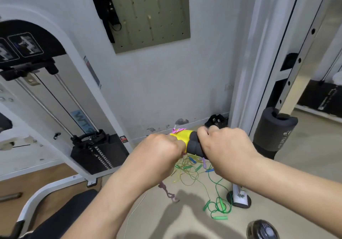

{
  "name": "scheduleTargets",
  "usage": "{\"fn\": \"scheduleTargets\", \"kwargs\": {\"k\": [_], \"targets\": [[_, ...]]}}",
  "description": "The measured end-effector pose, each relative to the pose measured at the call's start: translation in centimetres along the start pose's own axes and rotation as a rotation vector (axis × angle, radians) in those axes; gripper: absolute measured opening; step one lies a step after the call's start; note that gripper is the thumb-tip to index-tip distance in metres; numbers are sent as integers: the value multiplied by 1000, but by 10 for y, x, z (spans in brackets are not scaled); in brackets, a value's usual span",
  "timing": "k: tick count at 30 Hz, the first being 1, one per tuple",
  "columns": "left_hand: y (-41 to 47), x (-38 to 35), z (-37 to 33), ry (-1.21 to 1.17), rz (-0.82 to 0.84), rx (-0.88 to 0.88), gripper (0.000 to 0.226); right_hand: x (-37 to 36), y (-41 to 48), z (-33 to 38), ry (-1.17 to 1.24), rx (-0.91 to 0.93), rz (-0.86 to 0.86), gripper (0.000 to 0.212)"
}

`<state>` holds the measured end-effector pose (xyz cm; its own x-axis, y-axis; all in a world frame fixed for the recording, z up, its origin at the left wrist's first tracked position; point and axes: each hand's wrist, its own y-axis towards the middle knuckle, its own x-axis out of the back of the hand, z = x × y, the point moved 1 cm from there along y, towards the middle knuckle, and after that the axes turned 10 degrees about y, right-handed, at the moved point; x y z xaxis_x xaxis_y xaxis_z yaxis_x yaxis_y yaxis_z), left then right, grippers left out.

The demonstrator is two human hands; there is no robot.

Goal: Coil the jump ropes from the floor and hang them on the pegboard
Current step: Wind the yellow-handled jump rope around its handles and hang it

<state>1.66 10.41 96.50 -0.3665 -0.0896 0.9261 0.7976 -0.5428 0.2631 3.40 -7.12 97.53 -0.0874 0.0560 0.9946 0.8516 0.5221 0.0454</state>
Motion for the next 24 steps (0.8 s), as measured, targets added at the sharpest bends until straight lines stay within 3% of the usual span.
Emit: {"fn": "scheduleTargets", "kwargs": {"k": [3,6,10,14,20,24], "targets": [[-3,14,-3,3,10,-39,15,7,1,6,-68,103,-8,42],[-2,38,-2,-29,179,57,31,2,4,13,-160,225,-58,39],[0,61,25,-578,426,296,27,0,2,20,-228,503,-306,17],[-7,57,49,-941,356,332,26,18,5,21,-168,648,-526,20],[-11,45,64,-993,399,284,35,16,15,28,-92,684,-564,33],[-20,40,79,-990,513,249,45,21,19,36,-43,692,-598,35]]}}
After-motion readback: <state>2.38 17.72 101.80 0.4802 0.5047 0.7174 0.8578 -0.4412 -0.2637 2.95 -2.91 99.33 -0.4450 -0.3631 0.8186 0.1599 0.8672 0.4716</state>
